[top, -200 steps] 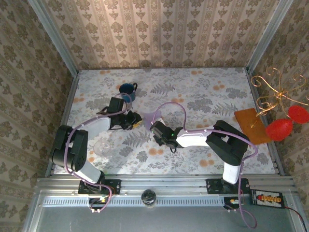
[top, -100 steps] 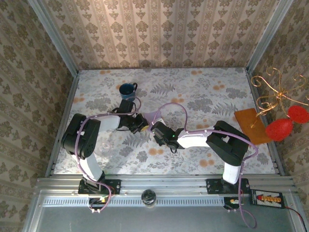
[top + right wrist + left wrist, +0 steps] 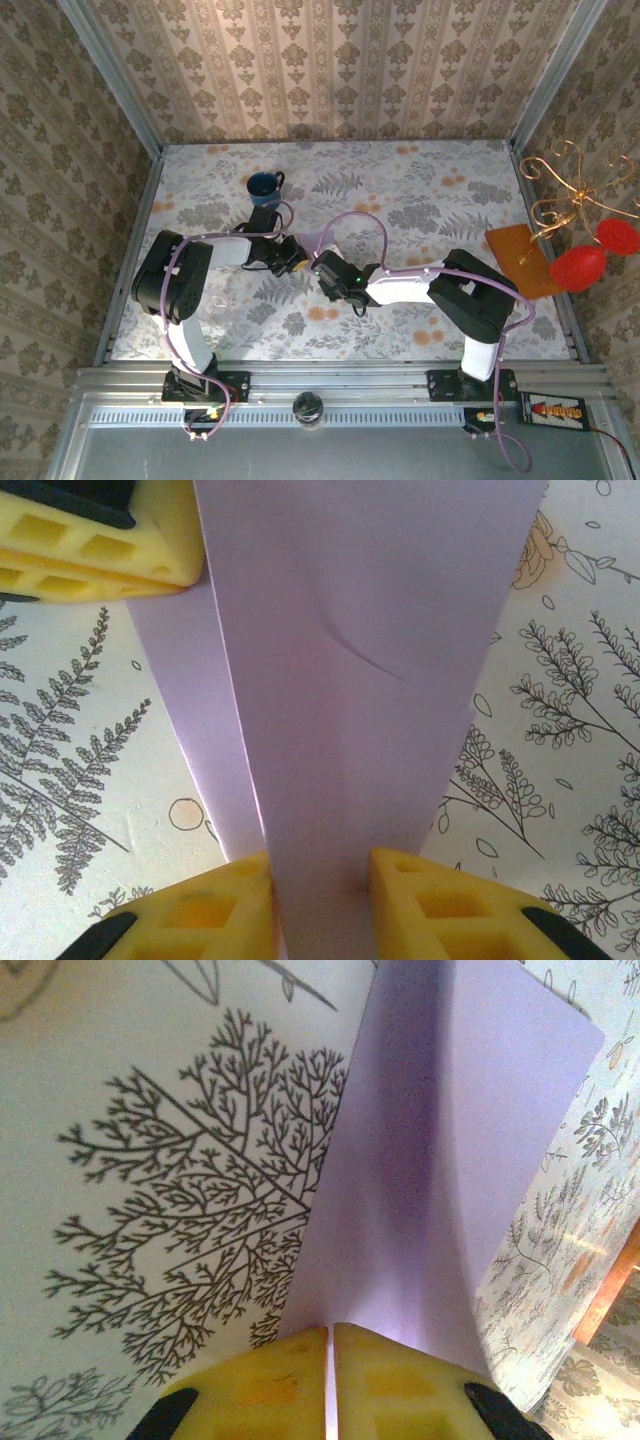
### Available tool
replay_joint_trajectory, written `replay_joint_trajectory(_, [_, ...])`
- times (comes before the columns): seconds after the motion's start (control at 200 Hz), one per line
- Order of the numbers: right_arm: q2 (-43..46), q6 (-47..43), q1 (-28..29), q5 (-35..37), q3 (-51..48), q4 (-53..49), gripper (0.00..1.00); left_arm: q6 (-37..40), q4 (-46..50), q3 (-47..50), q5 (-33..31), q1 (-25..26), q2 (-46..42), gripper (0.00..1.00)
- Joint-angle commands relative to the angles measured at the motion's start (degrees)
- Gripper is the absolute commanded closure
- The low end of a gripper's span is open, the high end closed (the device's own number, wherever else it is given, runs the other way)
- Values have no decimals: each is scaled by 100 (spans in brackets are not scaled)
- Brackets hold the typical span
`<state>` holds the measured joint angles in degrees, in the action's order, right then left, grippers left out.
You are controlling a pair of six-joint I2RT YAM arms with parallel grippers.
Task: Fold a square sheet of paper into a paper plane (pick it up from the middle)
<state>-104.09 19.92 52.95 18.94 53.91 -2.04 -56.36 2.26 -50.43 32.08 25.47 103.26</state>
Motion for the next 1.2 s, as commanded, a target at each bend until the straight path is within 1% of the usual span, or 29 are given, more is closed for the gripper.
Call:
replay_joint_trajectory(0.0, [21, 145, 45, 78, 208, -450, 70, 74, 197, -66, -79, 21, 98, 90])
replay_joint_trajectory(0.095, [-20, 193, 48, 137, 317, -593, 69, 89, 215, -78, -83, 26, 98, 90])
replay_joint_trajectory(0.69, [-208, 255, 55, 96, 465, -554, 68, 98, 231, -79, -74, 23, 89, 90])
replay_joint_trajectory(0.725, [-216, 258, 51, 95, 470, -563, 68, 99, 231, -81, -70, 188, 90, 90])
replay_joint_trajectory(0.945, [-177, 268, 51, 102, 498, -561, 67, 103, 232, -84, -62, 202, 98, 90])
replay_joint_trajectory(1.095, [-164, 259, 54, 125, 516, -567, 68, 97, 244, -73, -79, 199, 88, 90])
replay_joint_trajectory(1.195, [-188, 282, 51, 129, 506, -603, 71, 83, 249, -48, -122, 191, 54, 90])
